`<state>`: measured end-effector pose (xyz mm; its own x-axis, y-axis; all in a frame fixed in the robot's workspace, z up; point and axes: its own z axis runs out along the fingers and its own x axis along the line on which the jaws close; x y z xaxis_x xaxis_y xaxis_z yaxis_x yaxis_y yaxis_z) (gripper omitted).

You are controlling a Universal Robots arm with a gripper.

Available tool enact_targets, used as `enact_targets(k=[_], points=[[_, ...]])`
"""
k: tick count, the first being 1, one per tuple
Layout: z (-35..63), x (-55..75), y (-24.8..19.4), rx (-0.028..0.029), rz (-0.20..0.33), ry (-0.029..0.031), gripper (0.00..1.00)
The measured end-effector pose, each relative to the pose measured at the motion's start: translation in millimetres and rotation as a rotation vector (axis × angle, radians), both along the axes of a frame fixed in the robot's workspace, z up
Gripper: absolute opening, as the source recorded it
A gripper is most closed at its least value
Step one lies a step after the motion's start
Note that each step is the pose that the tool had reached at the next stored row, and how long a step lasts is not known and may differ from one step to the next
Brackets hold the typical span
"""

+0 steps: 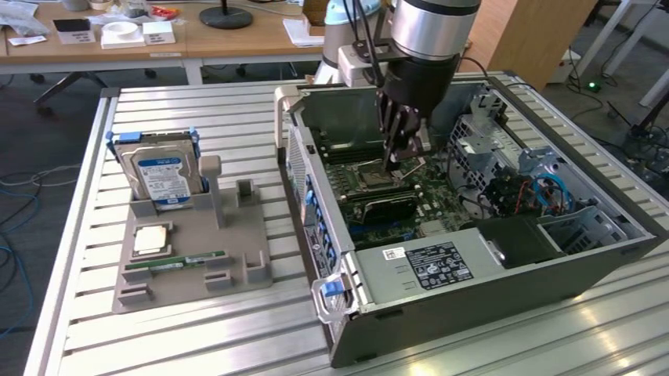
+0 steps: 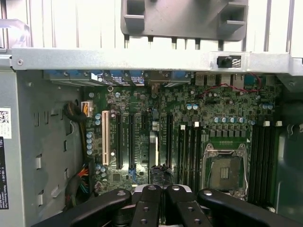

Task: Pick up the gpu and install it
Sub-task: 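Press down on the gpu until it lock into place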

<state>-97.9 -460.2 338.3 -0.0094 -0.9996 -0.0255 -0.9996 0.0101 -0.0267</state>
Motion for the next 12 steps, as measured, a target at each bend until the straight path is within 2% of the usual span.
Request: enact_targets(k=[12], points=[[-5.2, 0.0, 0.0, -0.0001, 0.0, 0.0, 0.11]])
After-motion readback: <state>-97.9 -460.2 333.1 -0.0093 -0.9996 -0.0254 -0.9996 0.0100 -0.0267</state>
